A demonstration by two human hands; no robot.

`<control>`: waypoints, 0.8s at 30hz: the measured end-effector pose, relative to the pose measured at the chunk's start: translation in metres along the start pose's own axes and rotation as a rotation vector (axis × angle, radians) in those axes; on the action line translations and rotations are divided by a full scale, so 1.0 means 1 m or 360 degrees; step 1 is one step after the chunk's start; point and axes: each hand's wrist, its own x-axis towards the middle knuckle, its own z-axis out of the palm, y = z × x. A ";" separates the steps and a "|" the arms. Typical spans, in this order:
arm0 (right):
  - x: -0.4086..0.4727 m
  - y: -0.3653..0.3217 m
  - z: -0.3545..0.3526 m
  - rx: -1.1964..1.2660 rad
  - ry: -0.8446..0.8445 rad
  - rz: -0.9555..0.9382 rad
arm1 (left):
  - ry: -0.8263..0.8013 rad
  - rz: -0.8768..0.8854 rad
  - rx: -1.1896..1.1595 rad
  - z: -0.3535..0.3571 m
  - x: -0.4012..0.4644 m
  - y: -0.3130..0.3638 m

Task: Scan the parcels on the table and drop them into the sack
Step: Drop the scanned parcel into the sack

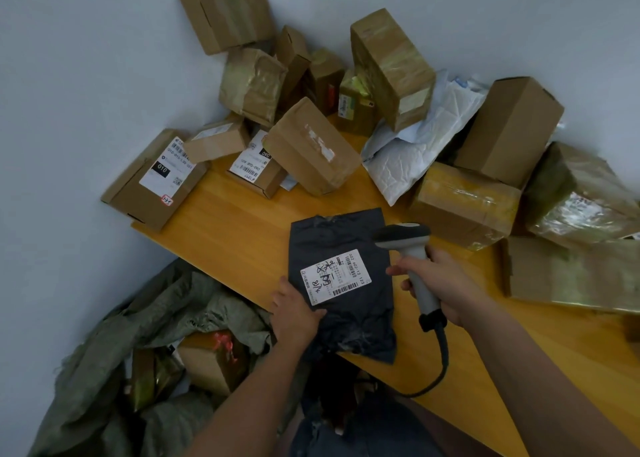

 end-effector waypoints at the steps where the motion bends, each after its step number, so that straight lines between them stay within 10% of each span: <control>1: 0.000 0.000 -0.002 0.0001 0.0006 -0.0003 | -0.0037 -0.0013 -0.0118 0.000 0.002 0.000; 11: -0.006 -0.010 -0.003 -0.0054 0.0010 0.0007 | -0.0817 -0.0655 -0.1447 -0.017 -0.009 0.021; 24: -0.054 -0.018 0.016 -0.0021 0.0120 -0.0116 | -0.0908 -0.0530 -0.1696 -0.035 -0.028 0.012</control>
